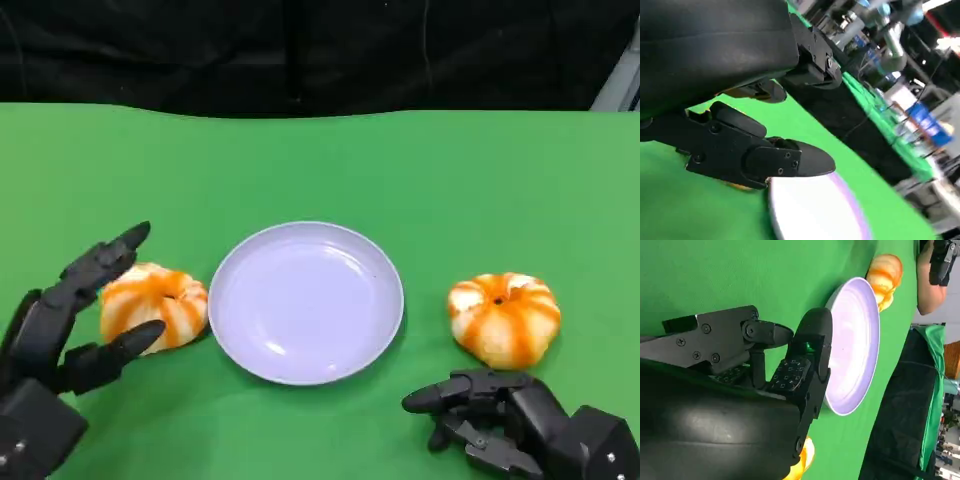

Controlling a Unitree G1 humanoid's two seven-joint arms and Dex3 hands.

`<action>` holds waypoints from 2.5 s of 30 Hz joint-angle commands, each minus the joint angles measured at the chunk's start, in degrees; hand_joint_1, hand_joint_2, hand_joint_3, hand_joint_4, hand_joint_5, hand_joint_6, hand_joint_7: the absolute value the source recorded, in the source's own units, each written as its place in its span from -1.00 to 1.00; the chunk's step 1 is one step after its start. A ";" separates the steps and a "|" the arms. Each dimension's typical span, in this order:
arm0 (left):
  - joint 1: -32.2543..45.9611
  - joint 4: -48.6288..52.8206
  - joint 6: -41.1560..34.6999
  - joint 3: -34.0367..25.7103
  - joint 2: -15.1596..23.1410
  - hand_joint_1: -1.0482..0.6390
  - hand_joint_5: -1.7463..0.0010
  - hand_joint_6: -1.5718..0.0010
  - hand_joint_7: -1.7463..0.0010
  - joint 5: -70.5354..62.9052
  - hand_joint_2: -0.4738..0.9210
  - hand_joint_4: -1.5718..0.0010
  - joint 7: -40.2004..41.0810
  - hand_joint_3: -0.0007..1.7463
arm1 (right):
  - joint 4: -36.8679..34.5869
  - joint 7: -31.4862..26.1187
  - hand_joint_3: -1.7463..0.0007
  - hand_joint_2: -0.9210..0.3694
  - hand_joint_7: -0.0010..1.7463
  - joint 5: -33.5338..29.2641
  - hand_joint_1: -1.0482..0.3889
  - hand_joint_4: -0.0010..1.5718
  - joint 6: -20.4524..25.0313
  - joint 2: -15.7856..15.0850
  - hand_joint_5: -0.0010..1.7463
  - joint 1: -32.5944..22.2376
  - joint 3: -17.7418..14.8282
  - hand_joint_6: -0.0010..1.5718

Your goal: Grasp the bread from the table and place it into the plate.

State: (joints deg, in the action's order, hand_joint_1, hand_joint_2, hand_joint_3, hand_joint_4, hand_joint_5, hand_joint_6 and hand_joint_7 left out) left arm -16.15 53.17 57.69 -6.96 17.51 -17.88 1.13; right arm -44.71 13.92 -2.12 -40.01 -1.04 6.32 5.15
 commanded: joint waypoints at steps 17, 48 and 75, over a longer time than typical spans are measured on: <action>-3.61 -9.21 -19.99 16.14 12.14 -0.97 0.99 0.47 1.00 -21.74 1.00 0.60 15.48 -0.87 | -1.97 0.08 0.57 -1.00 -0.66 0.11 0.35 0.01 0.61 -0.26 0.39 0.32 -0.27 0.43; -18.62 11.94 -28.65 31.65 6.72 -0.98 0.99 0.45 0.99 -21.91 1.00 0.52 11.55 -0.46 | -1.00 -0.08 0.56 -1.00 -0.64 0.36 0.38 0.02 0.43 -0.39 0.39 -0.29 -0.38 0.44; -20.06 16.41 -31.25 35.47 6.06 -0.09 0.99 0.41 0.99 -21.17 1.00 0.46 7.10 -0.86 | -0.80 -0.23 0.56 -1.00 -0.63 0.09 0.39 0.03 0.42 -0.51 0.35 -0.53 -0.32 0.42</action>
State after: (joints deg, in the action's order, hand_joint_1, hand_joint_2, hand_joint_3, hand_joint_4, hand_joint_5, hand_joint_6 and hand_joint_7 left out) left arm -37.16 68.70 26.64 27.51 22.64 -38.43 9.79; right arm -45.51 13.75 -1.97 -40.53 -0.85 6.82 5.13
